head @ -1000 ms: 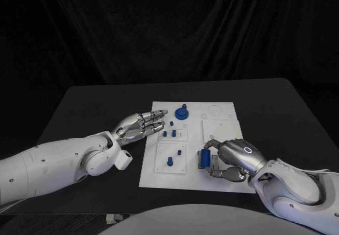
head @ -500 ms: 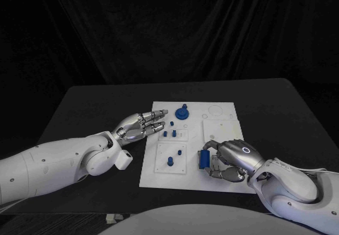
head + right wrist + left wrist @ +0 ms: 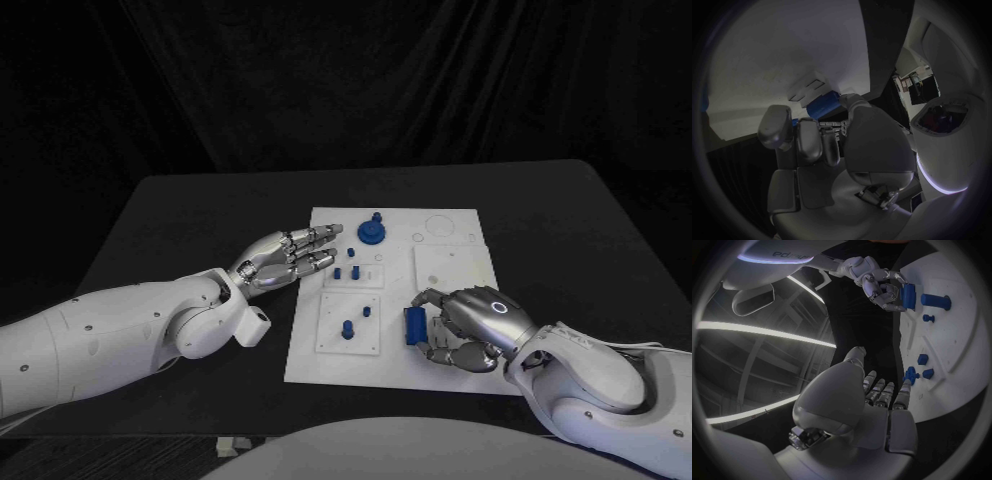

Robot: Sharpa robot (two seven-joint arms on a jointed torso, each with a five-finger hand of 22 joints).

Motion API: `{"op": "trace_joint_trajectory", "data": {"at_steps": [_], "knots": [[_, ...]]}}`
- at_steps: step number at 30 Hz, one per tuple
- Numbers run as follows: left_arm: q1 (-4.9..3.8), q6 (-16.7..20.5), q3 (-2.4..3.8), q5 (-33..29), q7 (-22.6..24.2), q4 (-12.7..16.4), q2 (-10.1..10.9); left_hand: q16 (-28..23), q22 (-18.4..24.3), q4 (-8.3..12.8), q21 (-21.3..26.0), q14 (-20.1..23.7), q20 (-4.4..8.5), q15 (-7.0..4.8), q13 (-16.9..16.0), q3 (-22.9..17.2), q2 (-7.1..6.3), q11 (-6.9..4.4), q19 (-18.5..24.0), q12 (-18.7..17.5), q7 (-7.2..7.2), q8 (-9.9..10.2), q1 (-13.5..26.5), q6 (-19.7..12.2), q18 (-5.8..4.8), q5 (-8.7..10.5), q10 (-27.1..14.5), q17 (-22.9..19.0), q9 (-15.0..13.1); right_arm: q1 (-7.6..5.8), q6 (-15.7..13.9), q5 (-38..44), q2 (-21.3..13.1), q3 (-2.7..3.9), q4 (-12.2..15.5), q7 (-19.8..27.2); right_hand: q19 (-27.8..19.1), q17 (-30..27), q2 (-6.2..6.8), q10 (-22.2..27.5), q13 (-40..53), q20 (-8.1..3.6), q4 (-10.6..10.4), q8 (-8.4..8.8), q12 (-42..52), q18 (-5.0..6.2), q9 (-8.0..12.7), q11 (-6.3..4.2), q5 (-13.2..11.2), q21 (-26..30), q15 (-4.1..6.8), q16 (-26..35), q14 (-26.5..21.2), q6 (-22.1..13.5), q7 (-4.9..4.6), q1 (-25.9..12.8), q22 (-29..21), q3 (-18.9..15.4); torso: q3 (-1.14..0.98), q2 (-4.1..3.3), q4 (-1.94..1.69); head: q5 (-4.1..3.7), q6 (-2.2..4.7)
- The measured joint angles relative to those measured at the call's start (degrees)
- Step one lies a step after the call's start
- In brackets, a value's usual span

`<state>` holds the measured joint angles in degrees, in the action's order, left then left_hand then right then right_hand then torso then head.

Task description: Assemble the parts on the task board

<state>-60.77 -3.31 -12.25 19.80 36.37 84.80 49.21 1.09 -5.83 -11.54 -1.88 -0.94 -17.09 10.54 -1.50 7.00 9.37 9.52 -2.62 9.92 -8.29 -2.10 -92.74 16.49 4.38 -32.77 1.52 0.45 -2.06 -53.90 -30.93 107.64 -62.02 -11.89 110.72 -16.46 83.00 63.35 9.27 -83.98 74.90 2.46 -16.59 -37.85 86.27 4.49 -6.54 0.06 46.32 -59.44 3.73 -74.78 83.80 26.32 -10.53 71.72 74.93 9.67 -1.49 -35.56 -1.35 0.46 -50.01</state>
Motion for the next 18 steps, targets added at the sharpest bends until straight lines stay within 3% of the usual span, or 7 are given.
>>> {"op": "trace_joint_trajectory", "data": {"at_steps": [7,13,16,18], "knots": [[0.01,-0.01,0.0,0.0,-0.01,-0.01,-0.02,0.0,-0.06,0.25,0.0,0.0,0.0,0.0,0.0,-0.25,0.22,0.2,0.0,0.0,0.0,0.0,-0.22,0.0,0.0,0.0,0.2,-0.01,0.0,-0.01,0.41,-0.03,-0.01,0.01,0.03,-0.01,0.0,0.61,-0.02,0.0,0.0,0.0,-0.07,3.27,0.0,0.0,1.29,0.0,-0.69,0.25,0.0,-0.26,0.0,0.21,1.26,0.02,-0.01,-0.31,0.01,0.01,0.0,0.11,0.0],[0.01,-0.01,0.01,0.0,-0.02,-0.02,-0.03,0.0,-0.06,0.25,0.0,0.0,0.0,0.0,0.0,-0.25,0.22,0.2,0.0,0.0,0.0,0.0,-0.22,0.0,-0.01,0.0,0.2,-0.01,0.0,-0.03,0.45,-0.06,-0.06,0.07,0.08,-0.06,-0.21,0.46,-0.62,0.0,0.0,0.21,-0.1,6.43,-0.22,0.0,2.68,0.0,-3.78,1.12,-0.15,-0.26,0.16,0.13,4.05,0.64,-0.01,-2.53,0.01,0.01,0.0,0.1,0.0],[0.01,-0.01,0.01,0.0,-0.03,-0.02,-0.04,0.0,-0.06,0.25,0.0,0.0,0.0,0.0,0.0,-0.25,0.22,0.2,0.0,0.0,0.0,0.0,-0.23,0.0,0.0,0.0,0.2,-0.01,0.0,-0.02,0.52,-0.07,-0.06,-0.01,0.2,-0.05,-0.21,0.37,-0.9,0.0,0.0,0.2,-0.2,7.64,-0.23,0.0,2.76,0.0,-4.87,1.22,-0.15,-0.26,0.16,-1.22,3.7,1.22,-0.01,-3.79,0.01,0.0,0.0,0.08,0.0],[0.02,-0.02,0.01,0.0,-0.03,-0.03,-0.04,0.0,-0.06,0.25,0.0,0.0,0.0,0.0,0.0,-0.25,0.22,0.19,0.0,0.0,0.0,0.0,-0.22,0.0,0.0,0.0,0.2,-0.01,0.0,-0.02,0.57,-0.07,-0.14,-0.03,0.28,-0.04,-0.21,0.34,-0.79,0.0,0.0,0.21,-0.26,8.59,-0.23,0.0,2.78,0.0,-8.68,1.61,-0.15,-0.26,0.15,-1.96,3.8,1.3,-0.01,-5.61,0.01,0.0,0.0,0.08,0.0]]}}
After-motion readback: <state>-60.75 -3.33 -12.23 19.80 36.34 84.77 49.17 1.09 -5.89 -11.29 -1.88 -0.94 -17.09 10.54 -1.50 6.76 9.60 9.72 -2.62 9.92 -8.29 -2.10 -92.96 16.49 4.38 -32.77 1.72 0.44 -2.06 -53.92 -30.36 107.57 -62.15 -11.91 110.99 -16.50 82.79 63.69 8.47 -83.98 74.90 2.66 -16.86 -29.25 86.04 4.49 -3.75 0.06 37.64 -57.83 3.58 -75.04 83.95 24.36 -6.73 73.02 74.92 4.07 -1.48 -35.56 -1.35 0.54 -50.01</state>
